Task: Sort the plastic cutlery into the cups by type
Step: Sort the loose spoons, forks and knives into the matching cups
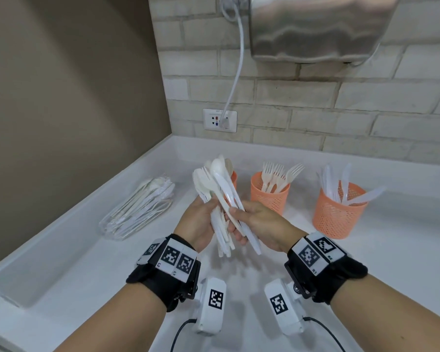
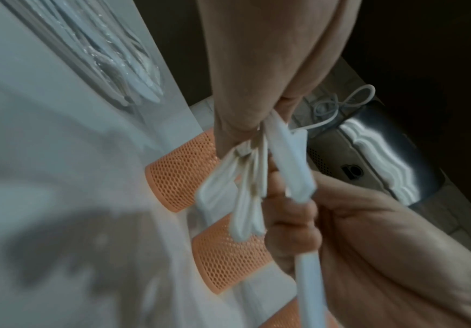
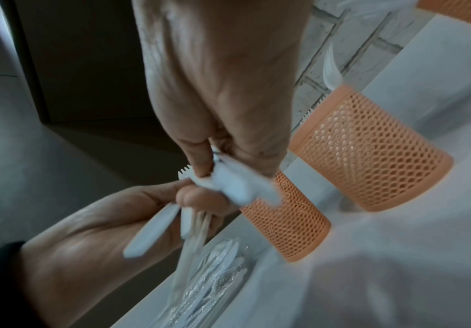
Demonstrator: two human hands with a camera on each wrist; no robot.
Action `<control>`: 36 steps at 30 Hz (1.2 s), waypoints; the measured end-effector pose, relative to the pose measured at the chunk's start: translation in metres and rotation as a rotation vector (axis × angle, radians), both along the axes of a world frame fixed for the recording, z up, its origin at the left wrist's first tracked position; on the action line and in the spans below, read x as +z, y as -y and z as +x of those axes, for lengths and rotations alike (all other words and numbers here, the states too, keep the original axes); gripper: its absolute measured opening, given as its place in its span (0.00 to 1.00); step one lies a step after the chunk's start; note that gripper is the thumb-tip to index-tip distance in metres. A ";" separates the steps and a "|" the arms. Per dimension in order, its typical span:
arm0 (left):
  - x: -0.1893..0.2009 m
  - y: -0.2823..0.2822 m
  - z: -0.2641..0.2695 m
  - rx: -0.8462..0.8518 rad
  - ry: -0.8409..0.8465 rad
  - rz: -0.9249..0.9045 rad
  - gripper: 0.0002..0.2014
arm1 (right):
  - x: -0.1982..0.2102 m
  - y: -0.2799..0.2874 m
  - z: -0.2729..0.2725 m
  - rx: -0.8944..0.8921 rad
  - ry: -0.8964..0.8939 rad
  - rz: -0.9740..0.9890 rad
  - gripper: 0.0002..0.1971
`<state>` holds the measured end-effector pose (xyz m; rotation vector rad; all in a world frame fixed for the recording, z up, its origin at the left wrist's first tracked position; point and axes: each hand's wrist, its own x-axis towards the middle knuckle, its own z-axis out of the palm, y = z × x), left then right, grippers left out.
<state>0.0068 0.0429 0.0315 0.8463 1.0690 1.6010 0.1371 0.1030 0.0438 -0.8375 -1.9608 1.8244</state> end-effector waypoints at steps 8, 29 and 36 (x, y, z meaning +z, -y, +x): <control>0.001 -0.011 0.015 -0.017 0.084 0.009 0.18 | -0.003 0.005 -0.004 -0.152 0.131 0.356 0.12; 0.004 -0.014 0.025 0.128 0.160 -0.129 0.19 | 0.005 0.005 -0.006 -0.076 0.210 0.584 0.07; 0.012 -0.001 0.025 0.056 0.123 -0.050 0.17 | 0.002 0.003 -0.005 -0.062 -0.040 -0.015 0.12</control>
